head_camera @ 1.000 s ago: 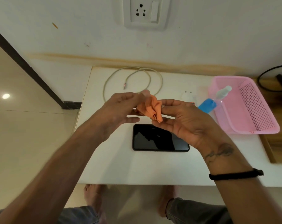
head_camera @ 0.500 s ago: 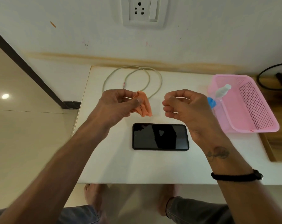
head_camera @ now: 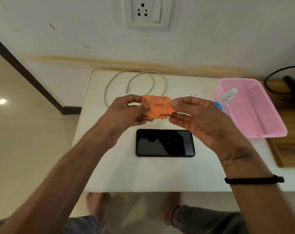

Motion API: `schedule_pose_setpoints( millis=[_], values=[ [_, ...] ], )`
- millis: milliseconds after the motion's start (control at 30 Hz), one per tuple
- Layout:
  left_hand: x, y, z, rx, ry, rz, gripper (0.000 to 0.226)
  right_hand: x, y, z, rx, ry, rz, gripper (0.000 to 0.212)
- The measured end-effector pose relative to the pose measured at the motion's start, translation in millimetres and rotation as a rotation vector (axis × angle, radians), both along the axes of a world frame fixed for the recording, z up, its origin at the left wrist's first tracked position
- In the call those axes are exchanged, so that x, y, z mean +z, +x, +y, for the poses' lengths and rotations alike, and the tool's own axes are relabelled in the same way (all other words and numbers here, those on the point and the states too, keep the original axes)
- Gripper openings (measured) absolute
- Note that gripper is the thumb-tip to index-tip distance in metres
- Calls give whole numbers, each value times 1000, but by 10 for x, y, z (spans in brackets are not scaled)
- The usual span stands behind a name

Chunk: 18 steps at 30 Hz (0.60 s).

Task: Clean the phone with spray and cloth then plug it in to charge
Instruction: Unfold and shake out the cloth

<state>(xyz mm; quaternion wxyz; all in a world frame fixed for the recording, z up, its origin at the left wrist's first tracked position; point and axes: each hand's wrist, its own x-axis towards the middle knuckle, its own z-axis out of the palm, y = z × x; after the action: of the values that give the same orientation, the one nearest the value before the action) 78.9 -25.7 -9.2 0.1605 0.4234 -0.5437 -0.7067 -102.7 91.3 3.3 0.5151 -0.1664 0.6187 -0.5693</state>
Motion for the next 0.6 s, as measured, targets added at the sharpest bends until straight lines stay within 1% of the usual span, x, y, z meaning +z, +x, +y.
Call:
schedule_pose_setpoints(
  millis=[67,167,233,300,367,433,467,533,600],
  values=[
    [-8,-30,51,-36,25,-3,19,6,-36,21,-25,-4,25,18],
    [-4,-147,173,-96,70,31,19,22,-63,60,-34,18,128,21],
    [6,-287,261,-130,74,29,19,40,-85,108,-30,54,266,22],
    [10,-450,360,-175,39,-28,21,50,-150,184,-26,117,470,22],
    [-2,-601,462,-279,-113,-158,23,51,-252,279,18,224,710,16],
    [-14,-690,564,-402,-315,-269,25,50,-356,380,112,364,887,10],
    [-13,-720,613,-443,-408,-305,27,43,-396,425,179,445,941,12],
    [-23,-760,684,-503,-556,-333,31,17,-441,493,326,619,990,16],
    [2,-779,730,-533,-620,-328,30,-16,-450,517,413,755,995,11]
  ],
)
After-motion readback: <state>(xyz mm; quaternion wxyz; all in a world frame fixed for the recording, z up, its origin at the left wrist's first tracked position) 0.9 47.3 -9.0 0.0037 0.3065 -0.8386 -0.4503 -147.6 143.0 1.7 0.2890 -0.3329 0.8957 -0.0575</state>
